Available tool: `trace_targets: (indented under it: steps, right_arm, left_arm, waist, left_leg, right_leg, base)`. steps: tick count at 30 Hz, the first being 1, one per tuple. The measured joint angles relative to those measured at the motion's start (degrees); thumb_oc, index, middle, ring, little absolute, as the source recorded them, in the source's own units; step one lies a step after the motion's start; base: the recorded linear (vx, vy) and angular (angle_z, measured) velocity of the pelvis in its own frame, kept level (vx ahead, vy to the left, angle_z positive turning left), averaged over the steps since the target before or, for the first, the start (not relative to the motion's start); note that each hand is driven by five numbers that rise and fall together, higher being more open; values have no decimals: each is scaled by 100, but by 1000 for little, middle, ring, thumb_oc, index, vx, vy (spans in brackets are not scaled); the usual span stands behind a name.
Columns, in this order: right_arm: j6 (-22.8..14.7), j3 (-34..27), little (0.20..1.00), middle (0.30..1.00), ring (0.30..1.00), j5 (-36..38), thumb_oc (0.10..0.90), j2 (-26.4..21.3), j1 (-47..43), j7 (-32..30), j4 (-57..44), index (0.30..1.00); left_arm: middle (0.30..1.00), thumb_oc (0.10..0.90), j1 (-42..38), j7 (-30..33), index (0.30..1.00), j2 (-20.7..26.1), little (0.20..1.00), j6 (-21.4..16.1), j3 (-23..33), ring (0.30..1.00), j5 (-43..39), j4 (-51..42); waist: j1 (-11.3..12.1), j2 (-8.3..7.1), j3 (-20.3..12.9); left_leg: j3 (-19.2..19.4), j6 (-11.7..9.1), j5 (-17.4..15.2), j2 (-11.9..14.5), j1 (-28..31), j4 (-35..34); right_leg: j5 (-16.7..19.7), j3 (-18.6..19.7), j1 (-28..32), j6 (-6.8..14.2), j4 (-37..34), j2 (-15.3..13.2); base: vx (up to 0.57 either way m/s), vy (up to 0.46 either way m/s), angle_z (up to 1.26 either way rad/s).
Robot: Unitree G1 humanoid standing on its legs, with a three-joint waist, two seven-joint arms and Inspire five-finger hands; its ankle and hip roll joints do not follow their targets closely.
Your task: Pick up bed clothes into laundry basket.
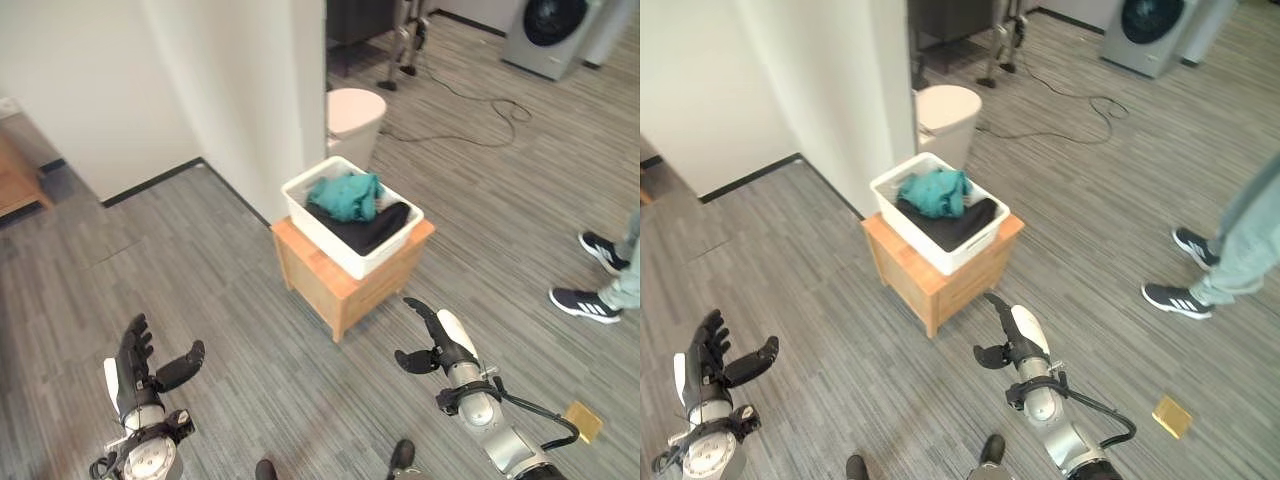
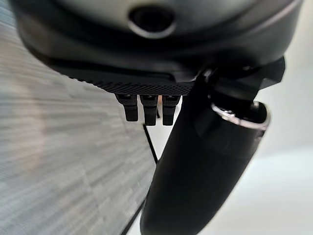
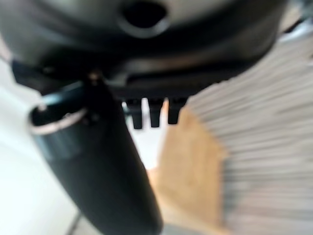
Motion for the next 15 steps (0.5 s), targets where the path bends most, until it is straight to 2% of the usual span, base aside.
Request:
trace_targets:
  steps: [2,3,5,6,7,8,9,10,11,12,13,14,15]
  right_arm:
    - [-11,-23,900,900,900,73,800,82,-42,6,-241,900]
    - [-14,-64,900,900,900,127,800,157,-69,1,-372,900]
    - [-40,-152,900,900,900,199,800,241,-111,-18,-471,900]
    - [-50,-180,900,900,900,233,800,240,-187,-30,-481,900]
    - [-53,-279,900,900,900,318,800,243,-261,-68,-472,900]
    - [-54,-270,900,900,900,373,800,268,-377,-78,-462,900]
    - [-57,-287,900,900,900,422,800,315,-423,-103,-464,900]
    - [-50,-212,900,900,900,515,800,299,-597,-119,-444,900]
    - [-55,-167,900,900,900,541,800,288,-764,-120,-379,900]
    - [-56,-103,900,900,900,638,800,287,-922,-164,-357,900]
    - [-58,-46,900,900,900,681,800,273,-1027,-181,-347,900]
    - [-75,-5,900,900,900,695,800,188,-1186,-210,-349,900]
    - [-119,-20,900,900,900,693,800,143,-1275,-284,-379,900]
  left_arm:
    - [900,800,19,-52,900,29,900,8,4,900,-4,-2]
    - [900,800,2,-71,900,54,900,25,-8,900,-26,2]
    - [900,800,-168,-108,900,95,900,43,-97,900,-96,16]
    - [900,800,-233,-162,900,160,900,40,-192,900,-93,15]
    - [900,800,-420,-258,900,287,900,39,-404,900,-84,24]
    - [900,800,-410,-306,900,449,900,39,-505,900,-79,11]
    - [900,800,-472,-351,900,526,900,45,-518,900,-80,10]
    - [900,800,-443,-362,900,515,900,44,-457,900,-84,2]
    - [900,800,-416,-343,900,465,900,41,-408,900,-85,19]
    - [900,800,-252,-369,900,345,900,33,-259,900,-87,-1]
    - [900,800,-60,-352,900,278,900,31,-167,900,-96,-50]
    - [900,800,66,-315,900,248,900,41,-123,900,-101,-57]
    - [900,800,270,-322,900,200,900,35,-41,900,-102,-7]
  waist:
    - [210,-94,33]
    - [238,-141,73]
    - [150,-183,161]
    - [234,-133,246]
    - [188,-103,328]
    - [308,-28,414]
    - [291,-70,450]
    - [464,-17,509]
    - [563,33,541]
    - [823,89,525]
    - [1009,126,489]
    - [1119,114,485]
    - [1290,185,463]
  left_leg:
    - [-214,44,29,-177,-72,10]
    - [-421,80,81,-270,-162,58]
    - [-888,265,104,-393,-372,207]
    - [-1185,363,157,-494,-502,227]
    - [-1653,421,137,-519,-649,340]
    - [-1779,442,169,-589,-737,310]
    - [-1827,464,185,-566,-760,320]
    - [-2098,464,266,-599,-805,268]
    - [-2253,387,271,-594,-819,242]
    - [-2418,390,283,-551,-878,270]
    - [-2439,463,320,-523,-967,313]
    - [-2527,457,263,-517,-1043,356]
    - [-2663,619,411,-618,-1286,527]
  right_leg:
    - [-29,18,102,130,85,-116]
    - [-108,85,176,212,194,-173]
    - [-476,600,219,315,397,-106]
    - [-826,1194,224,406,584,39]
    - [-1408,2113,199,363,936,403]
    - [-1752,2574,157,246,1296,609]
    - [-1933,2743,143,176,1413,688]
    - [-2161,2999,135,-3,1575,858]
    - [-2225,2990,210,-65,1482,970]
    - [-2174,2888,260,-132,1373,1064]
    - [-2187,2845,259,-115,1383,1121]
    - [-2228,2784,214,-189,1368,1112]
    - [-2322,2752,256,-267,1437,1257]
  base:
    - [-305,56,73]
    - [-264,99,110]
    - [-198,151,135]
    - [-164,167,169]
    - [-133,149,193]
    - [-113,68,163]
    - [-26,-17,128]
    - [-99,-78,94]
    - [-134,-88,79]
    - [-167,-49,44]
    - [-203,-30,37]
    - [-224,34,72]
    - [-360,73,107]
